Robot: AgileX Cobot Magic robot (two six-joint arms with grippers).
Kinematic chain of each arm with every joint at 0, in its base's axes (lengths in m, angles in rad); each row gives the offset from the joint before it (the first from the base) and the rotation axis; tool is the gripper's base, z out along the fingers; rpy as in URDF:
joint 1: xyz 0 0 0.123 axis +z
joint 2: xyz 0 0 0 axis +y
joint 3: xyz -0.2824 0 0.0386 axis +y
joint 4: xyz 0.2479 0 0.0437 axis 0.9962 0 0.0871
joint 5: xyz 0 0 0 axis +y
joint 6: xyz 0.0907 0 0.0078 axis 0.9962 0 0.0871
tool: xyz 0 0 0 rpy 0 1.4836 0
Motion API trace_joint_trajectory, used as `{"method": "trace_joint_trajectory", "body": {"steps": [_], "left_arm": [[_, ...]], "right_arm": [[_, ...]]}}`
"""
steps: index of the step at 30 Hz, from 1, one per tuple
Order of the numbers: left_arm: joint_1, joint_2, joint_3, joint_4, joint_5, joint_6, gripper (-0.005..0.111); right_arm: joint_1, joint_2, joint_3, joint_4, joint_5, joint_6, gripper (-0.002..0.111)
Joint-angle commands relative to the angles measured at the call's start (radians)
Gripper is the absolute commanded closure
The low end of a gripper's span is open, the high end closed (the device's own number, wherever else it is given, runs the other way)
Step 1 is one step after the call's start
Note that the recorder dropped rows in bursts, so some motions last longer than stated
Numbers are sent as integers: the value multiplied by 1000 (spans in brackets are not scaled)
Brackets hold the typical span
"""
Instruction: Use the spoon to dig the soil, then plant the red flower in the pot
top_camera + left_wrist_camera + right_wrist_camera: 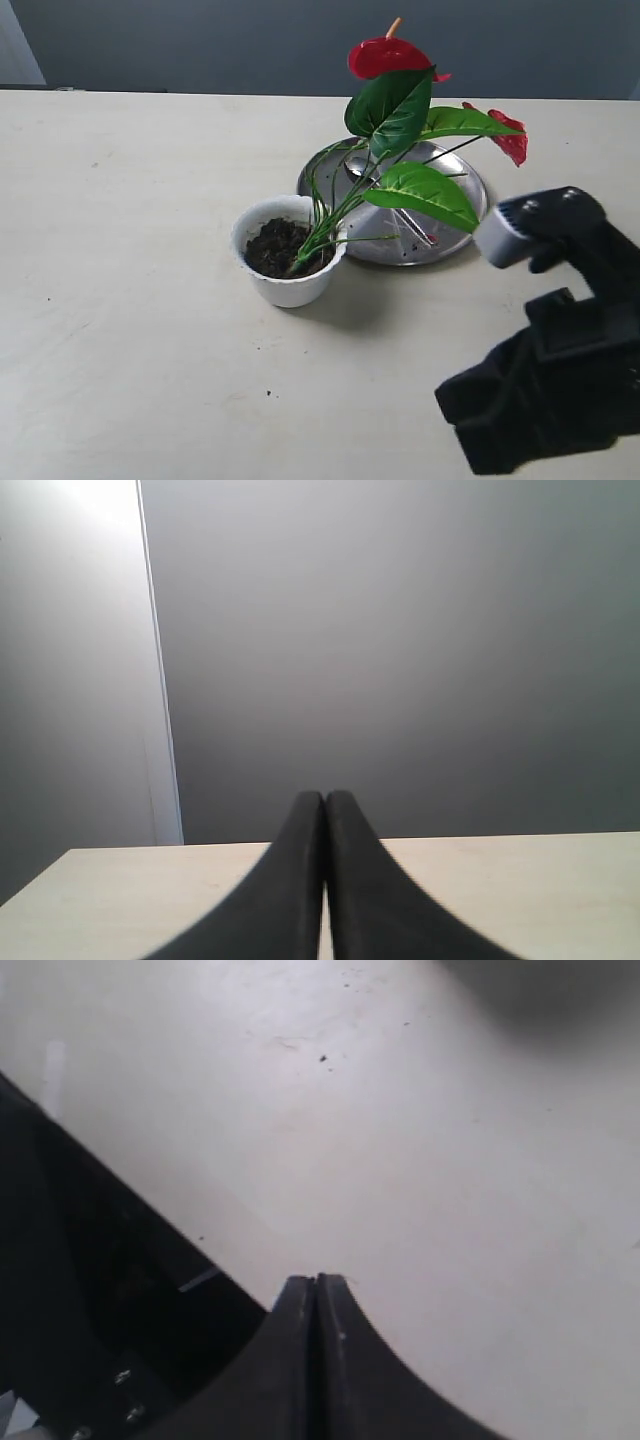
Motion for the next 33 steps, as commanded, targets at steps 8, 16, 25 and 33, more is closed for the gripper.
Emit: {"method": "trace_joint_trajectory", "body": {"steps": [8, 16, 25, 33], "left_arm": [[-7, -2, -2, -6, -7, -3, 106], [-7, -2, -2, -6, -7, -3, 106], [-7, -2, -2, -6, -7, -3, 106], [-7, -2, -2, -6, -7, -3, 106]], "right_arm": [[4, -296, 7, -4, 221, -6, 108], [1, -352, 7, -17, 182, -6, 108], [-262, -574, 73, 71, -324, -231, 108], [-516, -833, 351, 182, -459, -439, 108]]}}
